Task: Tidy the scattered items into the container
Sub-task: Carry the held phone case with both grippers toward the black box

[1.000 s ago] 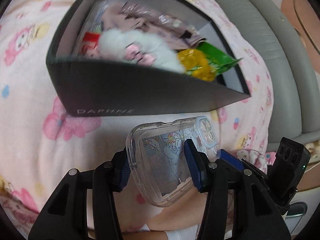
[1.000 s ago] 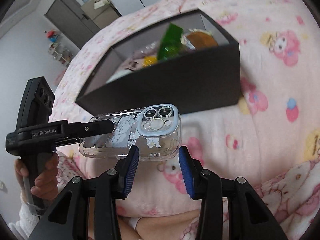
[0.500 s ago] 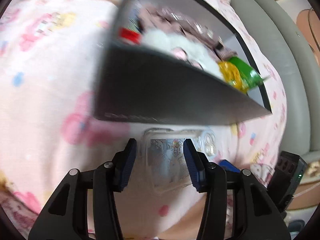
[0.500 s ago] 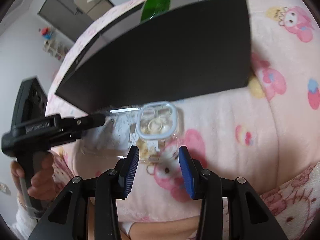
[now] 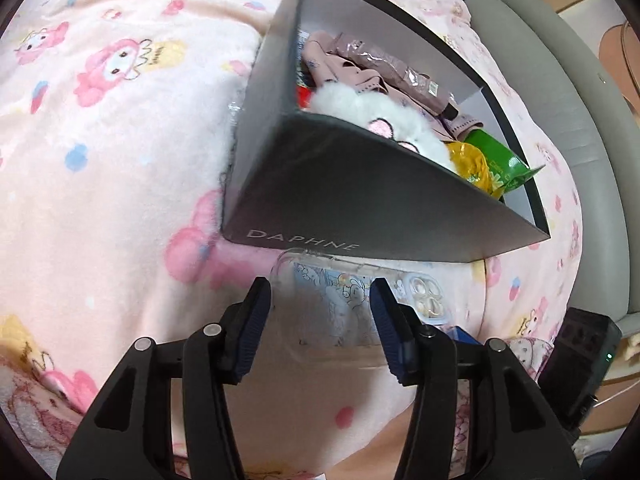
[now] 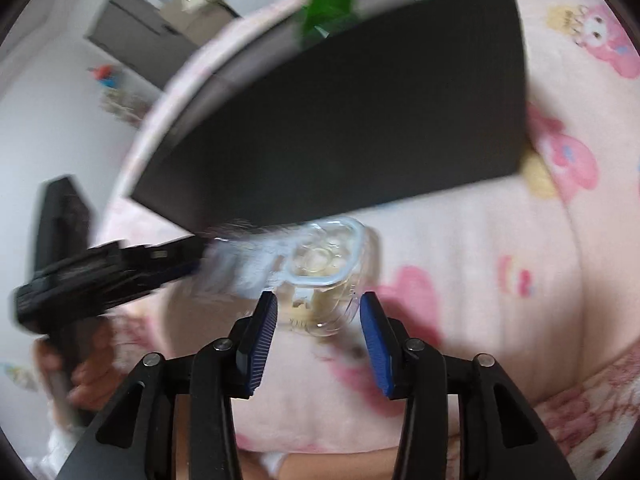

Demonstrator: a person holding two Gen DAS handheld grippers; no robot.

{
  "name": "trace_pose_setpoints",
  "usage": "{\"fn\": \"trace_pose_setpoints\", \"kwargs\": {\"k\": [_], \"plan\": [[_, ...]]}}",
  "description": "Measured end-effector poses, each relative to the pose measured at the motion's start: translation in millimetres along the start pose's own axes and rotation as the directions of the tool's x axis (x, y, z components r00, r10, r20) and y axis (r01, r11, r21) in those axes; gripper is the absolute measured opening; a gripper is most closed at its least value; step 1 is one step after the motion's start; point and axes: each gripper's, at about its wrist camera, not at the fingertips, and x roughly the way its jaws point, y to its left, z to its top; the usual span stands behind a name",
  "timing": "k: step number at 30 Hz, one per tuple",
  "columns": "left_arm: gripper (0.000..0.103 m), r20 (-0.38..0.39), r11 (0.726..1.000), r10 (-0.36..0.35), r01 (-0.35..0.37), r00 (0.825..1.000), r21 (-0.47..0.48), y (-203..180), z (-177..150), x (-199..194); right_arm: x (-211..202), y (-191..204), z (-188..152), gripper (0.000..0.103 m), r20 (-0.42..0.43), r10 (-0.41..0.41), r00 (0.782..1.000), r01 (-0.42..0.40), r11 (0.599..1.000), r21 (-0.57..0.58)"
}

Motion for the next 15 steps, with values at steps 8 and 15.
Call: {"fn": "trace_pose_setpoints", "kwargs": {"k": [8, 15], "plan": [[0.052, -0.003, 1.000, 0.021, -0.021, 1.000, -0.003, -1.2, -5.9, 4.7, 5.5, -5.2, -2.3, 0.040, -0.037, -0.037, 0.999, 0.038, 0.999, 0.022], [0.052, -0.022, 0.999, -0.010, 0.009, 1.000, -0.034, 2.9, -1.5, 12.6, -8.2, -5.3, 3.2, 0.040, 0.041, -0.077, 0.996, 0.077, 0.997, 0.007]]}}
